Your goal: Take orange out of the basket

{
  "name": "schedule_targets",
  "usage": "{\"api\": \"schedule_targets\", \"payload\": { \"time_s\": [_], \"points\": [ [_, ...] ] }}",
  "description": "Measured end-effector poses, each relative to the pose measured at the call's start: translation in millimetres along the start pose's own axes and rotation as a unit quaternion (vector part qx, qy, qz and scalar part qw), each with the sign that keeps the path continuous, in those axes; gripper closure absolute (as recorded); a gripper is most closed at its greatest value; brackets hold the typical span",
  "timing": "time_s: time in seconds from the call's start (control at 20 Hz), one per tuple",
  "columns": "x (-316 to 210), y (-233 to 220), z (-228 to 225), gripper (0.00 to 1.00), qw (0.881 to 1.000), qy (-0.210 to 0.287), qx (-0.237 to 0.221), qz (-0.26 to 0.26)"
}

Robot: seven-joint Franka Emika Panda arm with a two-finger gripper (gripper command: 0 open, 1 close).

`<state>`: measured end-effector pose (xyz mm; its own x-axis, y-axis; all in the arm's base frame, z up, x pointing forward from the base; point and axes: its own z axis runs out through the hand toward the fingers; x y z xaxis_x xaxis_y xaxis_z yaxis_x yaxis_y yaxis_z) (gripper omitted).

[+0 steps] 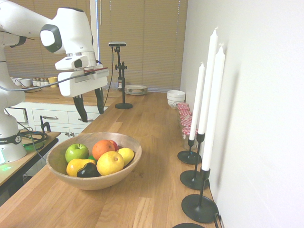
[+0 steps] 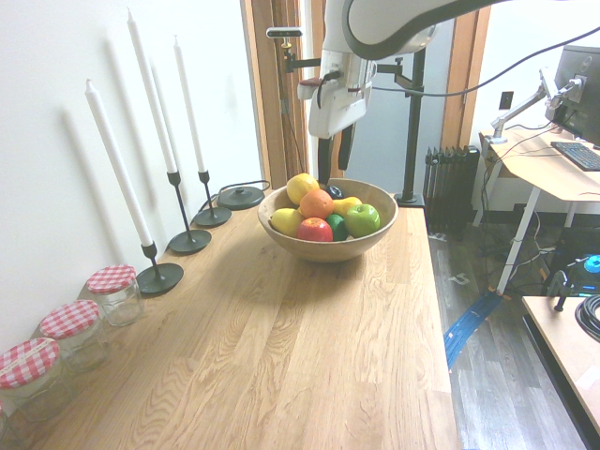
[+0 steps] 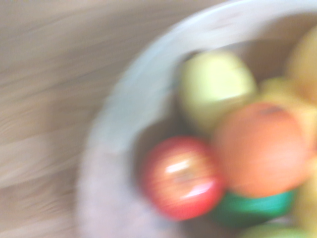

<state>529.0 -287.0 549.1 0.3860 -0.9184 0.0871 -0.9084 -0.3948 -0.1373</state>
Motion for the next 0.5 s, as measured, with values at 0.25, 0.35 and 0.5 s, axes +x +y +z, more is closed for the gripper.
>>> {"api": "schedule_targets", "payload": {
  "time_s": [0.25,0.35,0.5],
  "points": [
    [45.4,15.7,2.3,0.0,1.0,-0.011,-0.001,0.021],
    [52.3,11.5,15.4,0.0,1.0,-0.017,-0.006,0.023],
    [57.1,5.3,43.0,0.0,0.999,-0.03,-0.018,0.022]
  ]
}}
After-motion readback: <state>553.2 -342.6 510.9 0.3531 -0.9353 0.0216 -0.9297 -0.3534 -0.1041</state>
